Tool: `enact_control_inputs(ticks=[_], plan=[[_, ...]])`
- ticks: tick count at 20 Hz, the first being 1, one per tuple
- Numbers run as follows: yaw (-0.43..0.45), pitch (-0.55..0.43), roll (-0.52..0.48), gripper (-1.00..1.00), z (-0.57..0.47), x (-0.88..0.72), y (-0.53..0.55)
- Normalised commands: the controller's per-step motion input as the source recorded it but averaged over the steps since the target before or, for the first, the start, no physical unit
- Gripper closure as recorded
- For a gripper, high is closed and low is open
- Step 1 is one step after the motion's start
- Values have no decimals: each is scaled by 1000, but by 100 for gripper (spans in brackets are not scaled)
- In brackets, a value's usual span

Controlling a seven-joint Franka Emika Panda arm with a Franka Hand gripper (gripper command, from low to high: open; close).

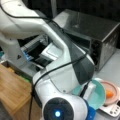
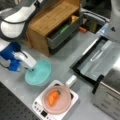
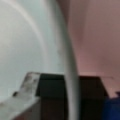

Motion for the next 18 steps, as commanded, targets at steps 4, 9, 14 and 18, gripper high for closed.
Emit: enact_control_inputs(ticks=[4,9,14,18], plan=[[-242,-275,-342,100,-4,-514,337],[-230,-341,-527,100,17,-731,540],[-181,-409,-609,100,3,-952,740],[-199,-387,-541,100,-46,-986,754]])
